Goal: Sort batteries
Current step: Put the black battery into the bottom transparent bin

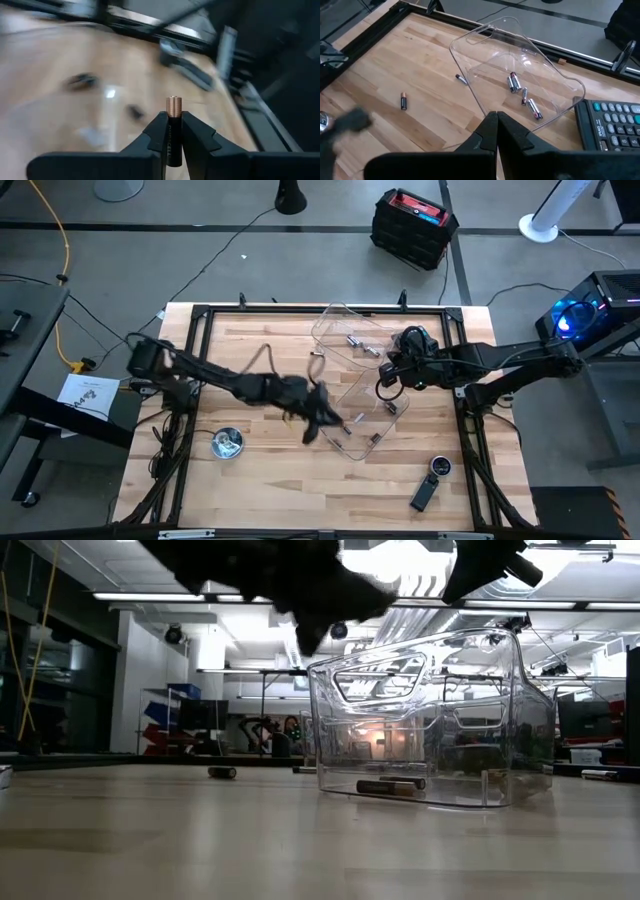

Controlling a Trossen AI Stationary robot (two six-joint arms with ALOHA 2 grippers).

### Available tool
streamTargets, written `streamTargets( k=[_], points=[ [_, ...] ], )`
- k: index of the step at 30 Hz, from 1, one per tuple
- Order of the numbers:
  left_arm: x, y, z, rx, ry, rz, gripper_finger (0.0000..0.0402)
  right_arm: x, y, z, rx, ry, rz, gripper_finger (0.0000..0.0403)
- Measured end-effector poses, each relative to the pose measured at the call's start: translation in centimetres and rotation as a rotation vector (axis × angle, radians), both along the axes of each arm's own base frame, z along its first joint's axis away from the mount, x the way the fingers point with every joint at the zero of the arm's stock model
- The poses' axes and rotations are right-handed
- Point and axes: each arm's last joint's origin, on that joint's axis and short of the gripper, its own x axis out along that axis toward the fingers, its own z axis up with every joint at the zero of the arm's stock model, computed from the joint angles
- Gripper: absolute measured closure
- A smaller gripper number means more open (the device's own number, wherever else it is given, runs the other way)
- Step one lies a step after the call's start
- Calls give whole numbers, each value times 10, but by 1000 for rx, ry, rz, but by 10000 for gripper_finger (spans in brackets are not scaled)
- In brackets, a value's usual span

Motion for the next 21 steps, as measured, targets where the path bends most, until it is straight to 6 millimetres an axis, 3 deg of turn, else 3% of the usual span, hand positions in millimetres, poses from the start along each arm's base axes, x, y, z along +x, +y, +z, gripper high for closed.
streamTargets(
  k=[3, 8, 10, 17, 21],
  points=[
    [15, -10, 8, 48, 3, -43, 367, 0, 0, 0, 4, -8, -1, 402],
    [23, 3, 28, 157, 74, -40, 346, 0, 0, 0, 7, -8, 1, 402],
    [16, 12, 31, 185, 136, -38, 324, 0, 0, 0, 7, -8, 0, 402],
    [10, 28, 49, 147, 104, 12, 232, 0, 0, 0, -8, -6, -7, 402],
    [-8, 35, 54, 260, 206, 11, 200, 0, 0, 0, -9, -6, -11, 402]
  ],
)
